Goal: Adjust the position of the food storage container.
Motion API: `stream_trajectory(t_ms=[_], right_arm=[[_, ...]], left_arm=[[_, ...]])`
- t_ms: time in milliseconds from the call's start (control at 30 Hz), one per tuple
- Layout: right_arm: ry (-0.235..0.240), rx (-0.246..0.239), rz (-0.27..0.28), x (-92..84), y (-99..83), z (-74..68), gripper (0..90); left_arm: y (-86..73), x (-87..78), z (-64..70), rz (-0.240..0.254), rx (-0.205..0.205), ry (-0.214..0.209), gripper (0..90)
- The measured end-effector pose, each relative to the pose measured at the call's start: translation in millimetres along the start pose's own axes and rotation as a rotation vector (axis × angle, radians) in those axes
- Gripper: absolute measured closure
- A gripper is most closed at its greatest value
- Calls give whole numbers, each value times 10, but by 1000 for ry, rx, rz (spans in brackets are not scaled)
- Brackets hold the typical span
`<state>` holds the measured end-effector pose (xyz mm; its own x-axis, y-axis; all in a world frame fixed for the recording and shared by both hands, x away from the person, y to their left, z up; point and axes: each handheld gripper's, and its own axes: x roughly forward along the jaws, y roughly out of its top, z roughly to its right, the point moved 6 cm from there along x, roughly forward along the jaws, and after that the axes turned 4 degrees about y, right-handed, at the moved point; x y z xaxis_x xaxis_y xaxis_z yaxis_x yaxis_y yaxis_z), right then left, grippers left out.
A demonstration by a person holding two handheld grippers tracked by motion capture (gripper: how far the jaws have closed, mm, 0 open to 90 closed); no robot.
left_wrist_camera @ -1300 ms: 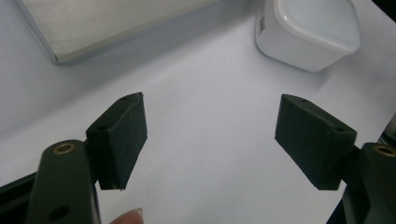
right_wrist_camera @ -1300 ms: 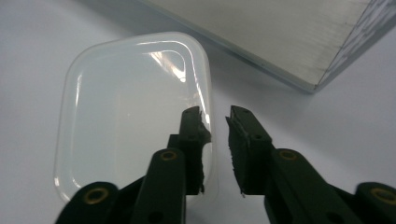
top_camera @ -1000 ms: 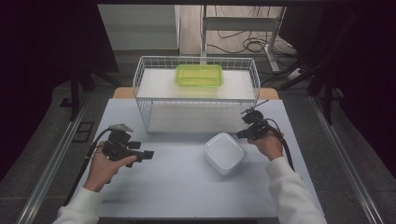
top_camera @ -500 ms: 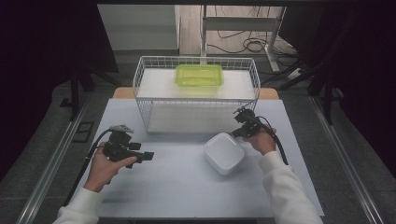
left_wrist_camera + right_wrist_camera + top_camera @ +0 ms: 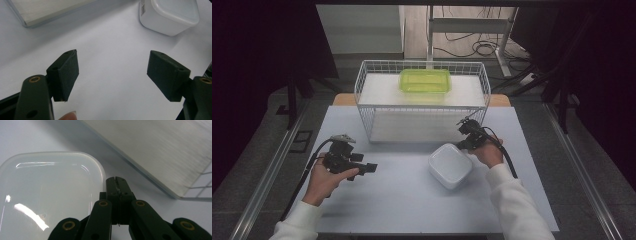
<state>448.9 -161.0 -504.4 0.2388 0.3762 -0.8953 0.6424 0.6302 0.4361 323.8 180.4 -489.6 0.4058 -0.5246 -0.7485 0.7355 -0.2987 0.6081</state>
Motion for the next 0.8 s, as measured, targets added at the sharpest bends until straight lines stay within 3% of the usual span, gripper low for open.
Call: stream_trajectory(t_ms=[367,800], right_arm=[[22,-53,-6,67,33,-291,890],[105,-136,2,189,156,-736,889]], left_arm=[[-9,26,-2,-6,-4,-9,251],[-22,14,-21,-7,-3,-10,251]])
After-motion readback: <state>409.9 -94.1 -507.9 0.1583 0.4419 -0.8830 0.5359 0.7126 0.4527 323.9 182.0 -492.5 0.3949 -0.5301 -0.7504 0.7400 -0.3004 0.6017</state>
